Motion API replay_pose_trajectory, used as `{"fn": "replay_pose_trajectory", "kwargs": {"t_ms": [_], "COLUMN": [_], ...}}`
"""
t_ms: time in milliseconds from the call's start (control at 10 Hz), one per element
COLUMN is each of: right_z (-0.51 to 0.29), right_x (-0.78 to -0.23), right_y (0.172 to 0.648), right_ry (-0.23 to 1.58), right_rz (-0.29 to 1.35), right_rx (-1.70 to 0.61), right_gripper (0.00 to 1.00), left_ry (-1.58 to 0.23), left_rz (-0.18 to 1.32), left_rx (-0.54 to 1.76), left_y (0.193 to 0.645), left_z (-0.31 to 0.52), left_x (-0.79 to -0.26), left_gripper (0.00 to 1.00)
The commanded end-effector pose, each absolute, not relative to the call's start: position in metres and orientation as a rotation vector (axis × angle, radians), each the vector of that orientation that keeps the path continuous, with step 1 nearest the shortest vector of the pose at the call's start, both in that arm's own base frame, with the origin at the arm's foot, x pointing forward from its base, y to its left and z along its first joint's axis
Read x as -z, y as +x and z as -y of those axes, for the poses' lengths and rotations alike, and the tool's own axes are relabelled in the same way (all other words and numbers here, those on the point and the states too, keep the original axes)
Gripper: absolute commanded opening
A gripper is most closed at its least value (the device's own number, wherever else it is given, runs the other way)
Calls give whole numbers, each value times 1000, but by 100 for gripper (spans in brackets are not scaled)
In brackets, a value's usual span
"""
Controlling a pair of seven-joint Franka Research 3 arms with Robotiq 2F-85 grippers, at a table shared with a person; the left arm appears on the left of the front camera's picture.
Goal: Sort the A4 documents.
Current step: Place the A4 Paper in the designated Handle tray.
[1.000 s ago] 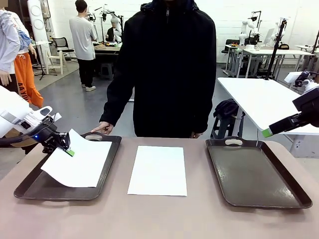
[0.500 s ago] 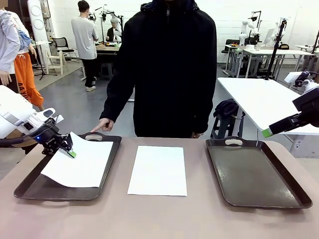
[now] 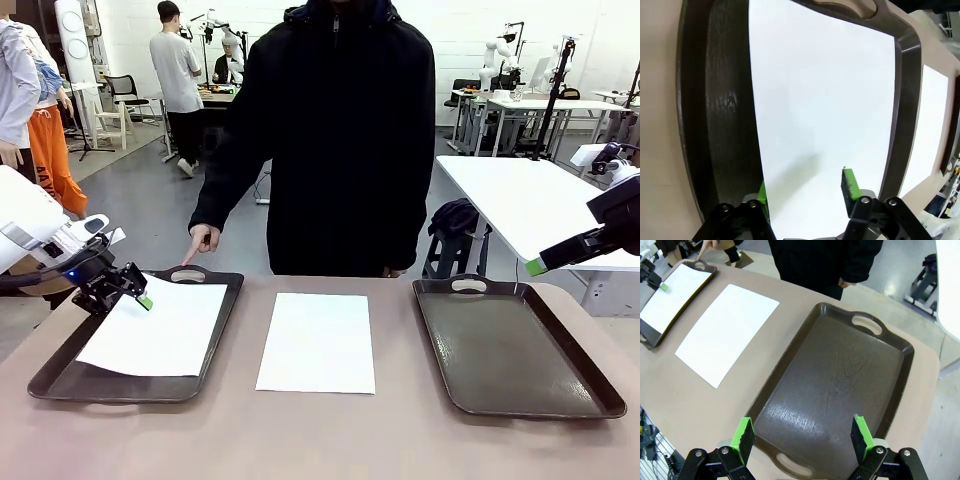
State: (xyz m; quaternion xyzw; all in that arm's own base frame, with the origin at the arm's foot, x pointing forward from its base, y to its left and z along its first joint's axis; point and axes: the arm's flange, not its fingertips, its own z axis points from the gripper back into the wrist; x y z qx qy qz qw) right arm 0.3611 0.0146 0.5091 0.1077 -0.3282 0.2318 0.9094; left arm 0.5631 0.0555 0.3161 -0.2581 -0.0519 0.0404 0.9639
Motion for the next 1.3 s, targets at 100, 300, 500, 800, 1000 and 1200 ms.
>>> {"fn": "replay_pose_trajectory", "kwargs": {"t_ms": [100,300,500,800,1000,1200], "right_z": [-14,-14,-14,-14,-14,-14], "right_x": [-507,-507,-507,-507,-507,-507], "right_y": [362,362,362,362,362,362], "right_ry": [234,234,234,234,234,234], "right_rz": [674,674,674,674,674,674], "right_rx": [-477,-477,-477,-477,-477,-477], "right_gripper": [100,100,100,100,100,100], "left_ry": [-449,-447,-451,-471,-471,-471], "left_rz": [107,102,127,121,121,121], "left_rx": [-94,-83,-96,-74,-74,-74], "left_y": [563,564,562,565,565,565], "left_z": [-56,-56,-57,-59,-59,-59], "left_x": [-329,-329,-330,-328,-328,-328], "left_gripper": [95,100,100,100,100,100]}}
